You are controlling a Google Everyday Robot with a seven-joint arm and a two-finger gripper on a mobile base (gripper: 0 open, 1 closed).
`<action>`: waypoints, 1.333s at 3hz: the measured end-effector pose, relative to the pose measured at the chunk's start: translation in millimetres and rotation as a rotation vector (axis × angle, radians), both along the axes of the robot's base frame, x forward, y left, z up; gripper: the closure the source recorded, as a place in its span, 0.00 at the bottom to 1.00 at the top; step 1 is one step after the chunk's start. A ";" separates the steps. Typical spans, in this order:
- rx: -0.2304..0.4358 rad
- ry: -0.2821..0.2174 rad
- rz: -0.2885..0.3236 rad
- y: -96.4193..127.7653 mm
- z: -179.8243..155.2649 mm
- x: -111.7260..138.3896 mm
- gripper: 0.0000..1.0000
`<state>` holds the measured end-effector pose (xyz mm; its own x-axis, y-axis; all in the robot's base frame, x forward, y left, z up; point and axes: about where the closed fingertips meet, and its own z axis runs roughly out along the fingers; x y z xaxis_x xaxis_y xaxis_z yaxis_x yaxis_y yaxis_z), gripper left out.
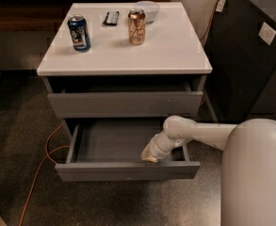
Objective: Open middle drawer
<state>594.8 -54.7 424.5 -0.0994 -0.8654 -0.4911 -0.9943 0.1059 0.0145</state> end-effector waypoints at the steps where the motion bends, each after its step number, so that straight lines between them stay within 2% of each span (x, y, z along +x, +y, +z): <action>1: 0.004 0.023 0.030 6.0 -3.5 -26.0 1.00; 2: 0.010 0.037 0.047 8.9 -4.8 -42.3 1.00; 4: 0.023 0.033 0.066 11.2 4.1 -69.3 1.00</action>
Offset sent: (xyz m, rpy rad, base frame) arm -0.0596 0.0096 -0.0031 0.0153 0.0473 0.0624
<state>525.5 -43.5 428.6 -0.0590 -0.8591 -0.5085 -0.9980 0.0397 0.0487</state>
